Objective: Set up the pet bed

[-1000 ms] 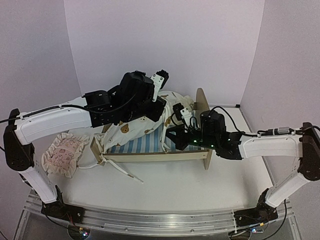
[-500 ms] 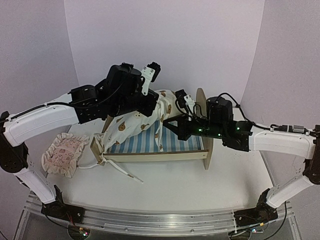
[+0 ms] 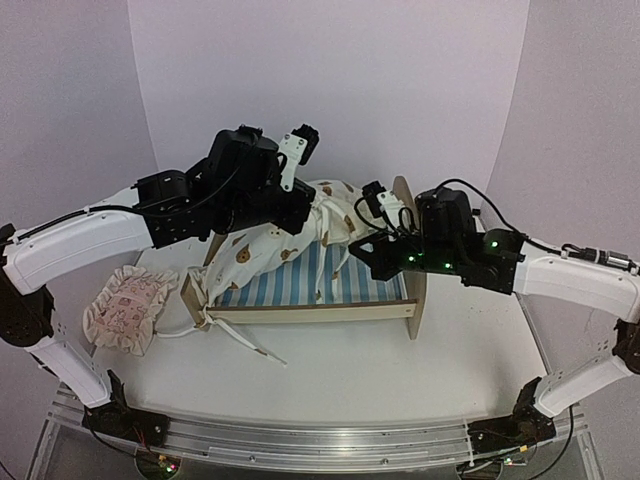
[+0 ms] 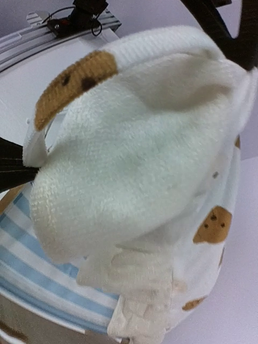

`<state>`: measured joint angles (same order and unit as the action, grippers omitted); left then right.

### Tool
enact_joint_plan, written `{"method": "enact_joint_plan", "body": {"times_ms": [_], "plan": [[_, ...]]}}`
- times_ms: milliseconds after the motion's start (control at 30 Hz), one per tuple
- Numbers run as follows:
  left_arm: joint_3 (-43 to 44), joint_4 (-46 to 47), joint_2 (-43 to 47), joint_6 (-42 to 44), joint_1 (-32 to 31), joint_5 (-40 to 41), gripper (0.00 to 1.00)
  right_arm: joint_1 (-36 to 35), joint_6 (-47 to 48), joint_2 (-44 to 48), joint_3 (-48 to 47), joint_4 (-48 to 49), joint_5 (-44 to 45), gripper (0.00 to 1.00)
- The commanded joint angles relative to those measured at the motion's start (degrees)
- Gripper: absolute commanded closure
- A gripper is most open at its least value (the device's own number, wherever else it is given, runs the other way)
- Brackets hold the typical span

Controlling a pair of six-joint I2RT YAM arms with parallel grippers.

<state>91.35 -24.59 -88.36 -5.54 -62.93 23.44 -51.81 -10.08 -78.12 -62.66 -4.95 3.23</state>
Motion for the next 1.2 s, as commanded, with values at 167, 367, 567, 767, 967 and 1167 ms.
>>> {"method": "enact_joint_plan", "body": {"times_ms": [167,367,567,767,967,1167], "plan": [[3.18,2.49,-0.62,-1.84,-0.09,-4.77,1.0,-0.13,7.68,2.58,-10.93,-18.93,17.43,1.0],[3.16,3.1,-2.86,-2.47,-0.09,-6.61,1.0,-0.11,9.41,2.35,-11.67,-25.18,25.81,1.0],[3.01,4.19,-5.71,-3.51,-0.09,-9.58,1.0,-0.13,9.51,3.53,-8.24,-26.06,31.24,1.0],[3.45,4.92,-8.24,-4.36,-0.06,-11.98,1.0,-0.13,9.56,4.15,-6.12,-26.28,35.31,1.0],[3.88,5.27,-10.08,-4.85,-0.09,-13.53,1.0,-0.13,7.93,5.54,-3.43,-26.42,34.97,1.0],[4.35,5.55,-11.6,-4.92,-0.09,-13.99,1.0,-0.13,3.96,4.87,-0.55,-27.01,32.78,0.99]]}}
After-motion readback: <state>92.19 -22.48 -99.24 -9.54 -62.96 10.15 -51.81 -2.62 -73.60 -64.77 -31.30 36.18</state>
